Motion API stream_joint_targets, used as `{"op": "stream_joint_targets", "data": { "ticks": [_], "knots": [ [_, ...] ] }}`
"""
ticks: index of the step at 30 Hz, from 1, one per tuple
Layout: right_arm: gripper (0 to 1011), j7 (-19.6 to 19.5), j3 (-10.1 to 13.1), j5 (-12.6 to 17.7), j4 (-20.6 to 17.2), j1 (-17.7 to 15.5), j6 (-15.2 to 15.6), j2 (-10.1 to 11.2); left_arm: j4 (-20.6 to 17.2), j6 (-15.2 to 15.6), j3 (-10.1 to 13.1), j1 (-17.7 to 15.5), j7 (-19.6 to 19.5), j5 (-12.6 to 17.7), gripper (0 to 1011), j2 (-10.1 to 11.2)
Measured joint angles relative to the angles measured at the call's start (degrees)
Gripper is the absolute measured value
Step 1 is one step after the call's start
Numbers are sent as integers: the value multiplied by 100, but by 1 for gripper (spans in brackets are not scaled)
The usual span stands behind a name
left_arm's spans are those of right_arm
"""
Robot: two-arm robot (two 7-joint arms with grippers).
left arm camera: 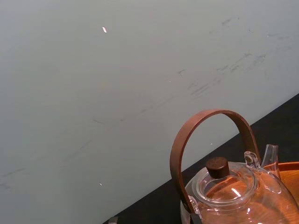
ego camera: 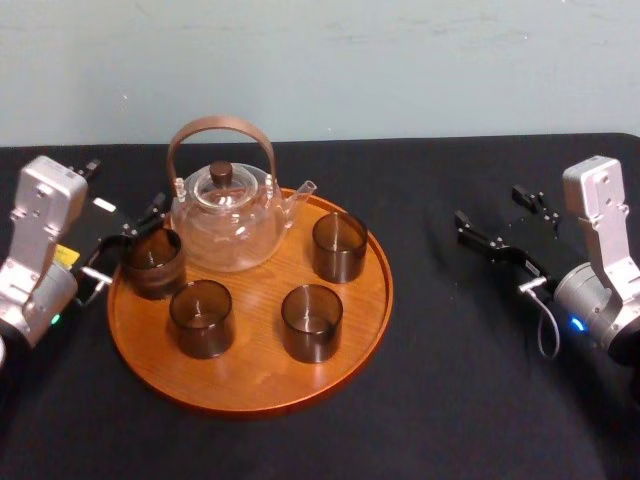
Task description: Pick up the glass from the table and place it on the tray.
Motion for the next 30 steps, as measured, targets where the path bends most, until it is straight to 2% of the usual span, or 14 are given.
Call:
{"op": "stream_joint_targets", "data": {
  "ticks": [30],
  "knots": [
    [1002, 0, 0, -1, 0, 0, 0, 0, 0, 0, 0, 0, 0, 0, 1001, 0]
  ]
}}
